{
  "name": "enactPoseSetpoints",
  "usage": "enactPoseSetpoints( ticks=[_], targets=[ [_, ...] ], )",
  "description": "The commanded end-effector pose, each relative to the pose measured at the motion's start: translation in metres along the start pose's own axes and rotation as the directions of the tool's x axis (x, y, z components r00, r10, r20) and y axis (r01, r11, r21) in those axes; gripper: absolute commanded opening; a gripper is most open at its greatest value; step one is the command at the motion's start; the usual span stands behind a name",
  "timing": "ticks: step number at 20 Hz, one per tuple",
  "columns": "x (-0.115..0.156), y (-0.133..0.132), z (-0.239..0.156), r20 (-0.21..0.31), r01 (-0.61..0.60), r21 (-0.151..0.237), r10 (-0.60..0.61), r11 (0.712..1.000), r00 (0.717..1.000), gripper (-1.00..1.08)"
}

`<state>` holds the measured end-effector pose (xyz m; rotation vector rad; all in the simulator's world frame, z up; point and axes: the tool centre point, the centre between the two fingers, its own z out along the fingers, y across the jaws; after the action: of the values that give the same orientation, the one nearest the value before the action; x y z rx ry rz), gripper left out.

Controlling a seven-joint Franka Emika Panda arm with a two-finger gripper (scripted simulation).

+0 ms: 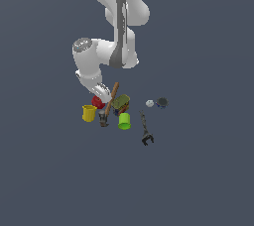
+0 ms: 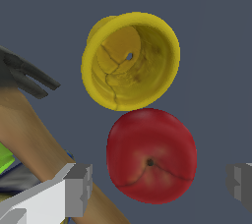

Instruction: Pick up a designated object from a clutter of objects.

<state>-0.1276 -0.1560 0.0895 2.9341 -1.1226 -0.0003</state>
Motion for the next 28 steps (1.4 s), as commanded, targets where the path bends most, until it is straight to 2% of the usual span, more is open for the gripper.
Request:
enactPoseSetpoints(
  ticks=[1,9,16,17,28],
  targets=[
    [0.000,0.000,0.007,0.000,-0.001,-0.001,0.001,1.000,1.000,1.00],
    [-0.001,0.001,0.038,0.000,-0.003,-0.001,0.003,1.000,1.000,1.00],
    [0.000,0.001,0.043,0.000,-0.004,0.000,0.004,1.000,1.000,1.00],
    [0.000,0.001,0.043,0.000,-0.004,0.000,0.004,1.000,1.000,-1.00],
    [0.000,0.000,0.042,-0.002,-0.003,0.001,0.003,1.000,1.000,-1.00]
  ],
)
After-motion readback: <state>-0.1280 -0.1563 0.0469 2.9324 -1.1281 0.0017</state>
